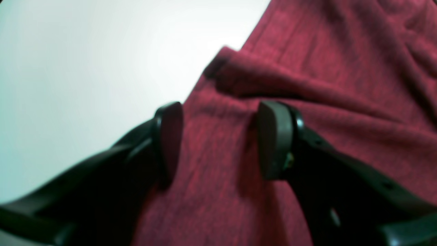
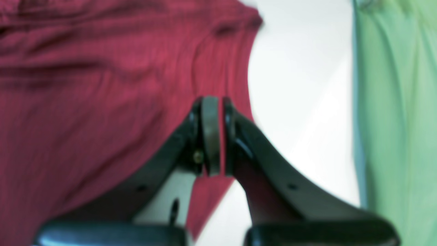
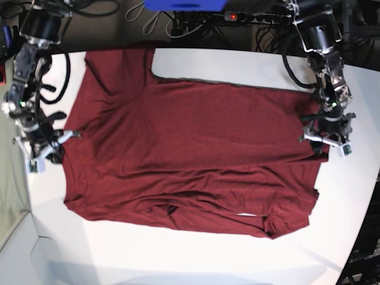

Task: Layout the t-shirt on the table in an organized manner, then fold the t-shirt properly

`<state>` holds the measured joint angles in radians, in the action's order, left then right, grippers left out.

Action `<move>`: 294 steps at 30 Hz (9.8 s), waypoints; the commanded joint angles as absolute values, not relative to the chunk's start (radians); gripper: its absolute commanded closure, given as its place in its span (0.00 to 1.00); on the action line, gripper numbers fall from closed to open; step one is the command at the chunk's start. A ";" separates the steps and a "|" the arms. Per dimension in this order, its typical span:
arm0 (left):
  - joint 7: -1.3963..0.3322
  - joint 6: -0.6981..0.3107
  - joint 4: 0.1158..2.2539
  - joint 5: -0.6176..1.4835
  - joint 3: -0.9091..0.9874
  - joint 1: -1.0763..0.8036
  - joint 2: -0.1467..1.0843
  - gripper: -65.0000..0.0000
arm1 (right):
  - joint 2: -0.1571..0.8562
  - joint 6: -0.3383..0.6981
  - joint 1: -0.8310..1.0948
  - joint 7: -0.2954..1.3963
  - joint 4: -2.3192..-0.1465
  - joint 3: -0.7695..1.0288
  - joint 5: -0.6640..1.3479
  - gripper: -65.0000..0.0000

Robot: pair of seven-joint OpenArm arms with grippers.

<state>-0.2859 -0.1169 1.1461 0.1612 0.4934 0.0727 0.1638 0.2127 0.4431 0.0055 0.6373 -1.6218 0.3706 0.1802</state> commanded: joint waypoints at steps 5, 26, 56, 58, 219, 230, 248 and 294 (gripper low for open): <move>-0.259 -0.119 1.287 0.166 0.495 0.044 0.157 0.48 | 0.119 0.452 0.179 0.682 -1.844 0.383 0.199 0.97; -0.601 -0.120 1.867 0.437 0.263 -0.257 0.065 0.48 | 0.062 0.452 0.331 0.734 -1.890 0.228 0.189 0.98; -0.670 -0.120 1.761 0.440 -0.130 -0.165 0.182 0.48 | -0.008 0.452 0.581 0.730 -1.940 0.410 0.197 0.56; -0.674 -0.120 1.762 0.438 -0.130 -0.156 0.185 0.48 | -0.016 0.452 0.581 0.730 -1.942 0.410 0.197 0.56; -0.837 -0.082 1.983 0.849 0.127 -0.265 0.585 0.99 | 0.185 0.607 -0.174 0.737 -1.609 0.352 0.196 0.56; -0.837 -0.265 1.989 1.067 0.582 -0.443 0.618 0.99 | 0.127 0.607 -0.180 0.731 -1.610 0.242 0.194 0.56; -0.839 -0.291 1.982 1.081 0.621 -0.483 0.578 0.99 | 0.056 0.602 -0.240 0.740 -1.552 0.124 0.189 0.56; -0.839 -0.291 1.982 1.082 0.573 -0.489 0.542 1.00 | 0.012 0.475 -0.499 0.573 -0.931 0.101 0.191 0.54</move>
<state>-0.8600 -0.2882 1.9694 1.0664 0.5655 -0.4923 0.5282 0.0135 0.4736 -0.4702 0.5968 -0.9138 0.1009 0.1757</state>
